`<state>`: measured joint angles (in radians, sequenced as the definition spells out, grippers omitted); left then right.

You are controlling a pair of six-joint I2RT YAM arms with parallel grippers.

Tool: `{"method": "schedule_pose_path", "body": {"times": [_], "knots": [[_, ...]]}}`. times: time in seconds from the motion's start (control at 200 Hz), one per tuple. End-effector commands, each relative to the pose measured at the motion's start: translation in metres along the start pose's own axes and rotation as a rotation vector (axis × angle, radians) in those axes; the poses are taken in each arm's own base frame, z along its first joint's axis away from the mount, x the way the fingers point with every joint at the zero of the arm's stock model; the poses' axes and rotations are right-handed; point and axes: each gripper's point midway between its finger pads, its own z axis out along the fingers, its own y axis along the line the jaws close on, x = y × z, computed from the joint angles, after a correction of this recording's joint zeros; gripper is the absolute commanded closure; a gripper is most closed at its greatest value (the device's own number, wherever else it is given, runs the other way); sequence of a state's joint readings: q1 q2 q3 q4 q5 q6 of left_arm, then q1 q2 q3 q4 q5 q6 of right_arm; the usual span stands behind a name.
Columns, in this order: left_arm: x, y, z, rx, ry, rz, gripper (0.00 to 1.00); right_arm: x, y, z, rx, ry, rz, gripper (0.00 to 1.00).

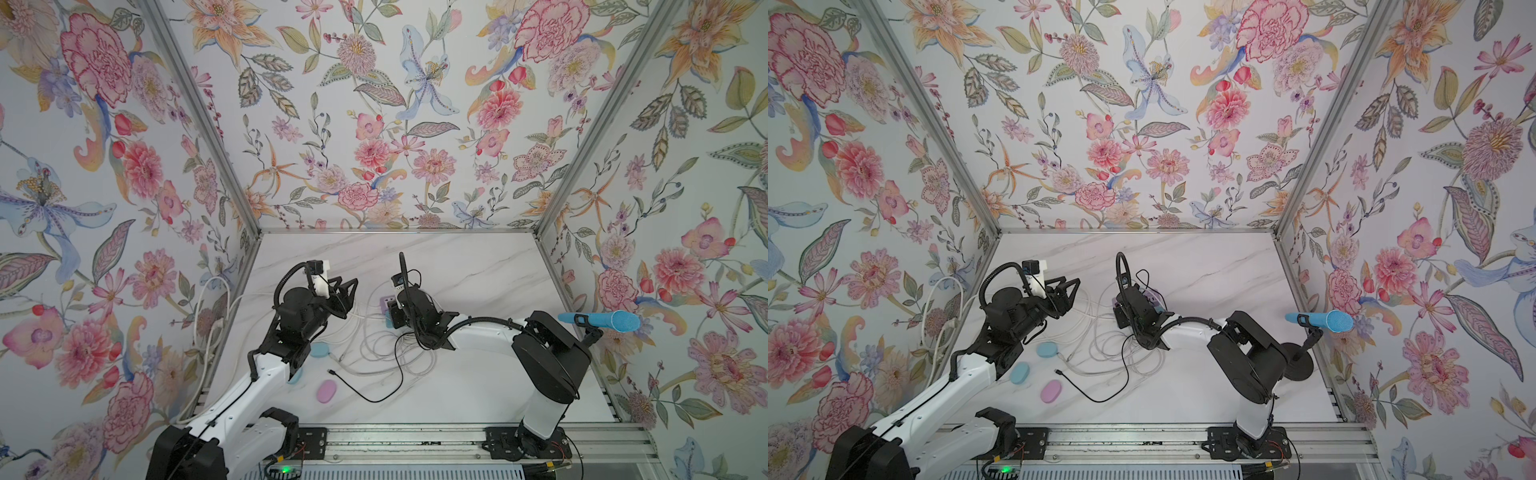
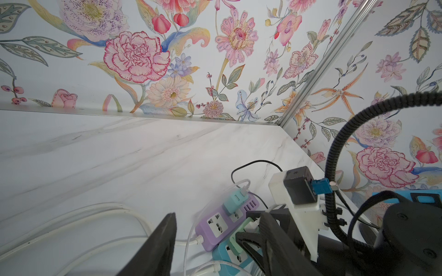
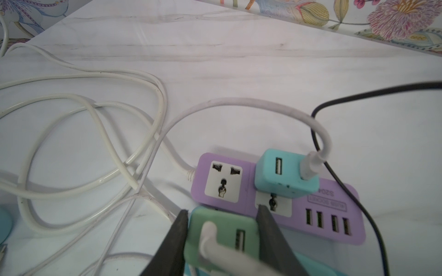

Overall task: Charge the bluetooth headset
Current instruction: Insert the plug into the socket.

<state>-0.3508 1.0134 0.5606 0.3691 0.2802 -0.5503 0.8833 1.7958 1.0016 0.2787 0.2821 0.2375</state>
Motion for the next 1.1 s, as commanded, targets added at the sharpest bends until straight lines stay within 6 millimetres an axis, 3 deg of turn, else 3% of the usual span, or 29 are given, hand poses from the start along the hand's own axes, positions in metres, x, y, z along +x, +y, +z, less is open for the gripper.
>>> {"method": "schedule_pose_path", "body": {"times": [0.0,0.375,0.605,0.926,1.096], "knots": [[0.000,0.003,-0.004,-0.015,-0.004,-0.014,0.42,0.014,-0.001,0.005,0.037,0.008,-0.064,1.00],[0.000,0.002,0.001,-0.008,0.000,-0.024,0.42,0.036,-0.005,0.004,0.131,0.010,-0.031,1.00],[0.000,0.001,0.000,-0.003,0.001,-0.032,0.42,0.072,-0.009,0.001,0.161,0.047,0.043,1.00],[0.002,0.001,-0.001,-0.002,0.004,-0.050,0.42,0.100,-0.016,0.005,0.263,0.121,-0.067,1.00],[0.002,0.001,-0.002,0.002,0.000,-0.053,0.42,0.120,-0.043,0.013,0.332,0.188,-0.048,1.00]]}}
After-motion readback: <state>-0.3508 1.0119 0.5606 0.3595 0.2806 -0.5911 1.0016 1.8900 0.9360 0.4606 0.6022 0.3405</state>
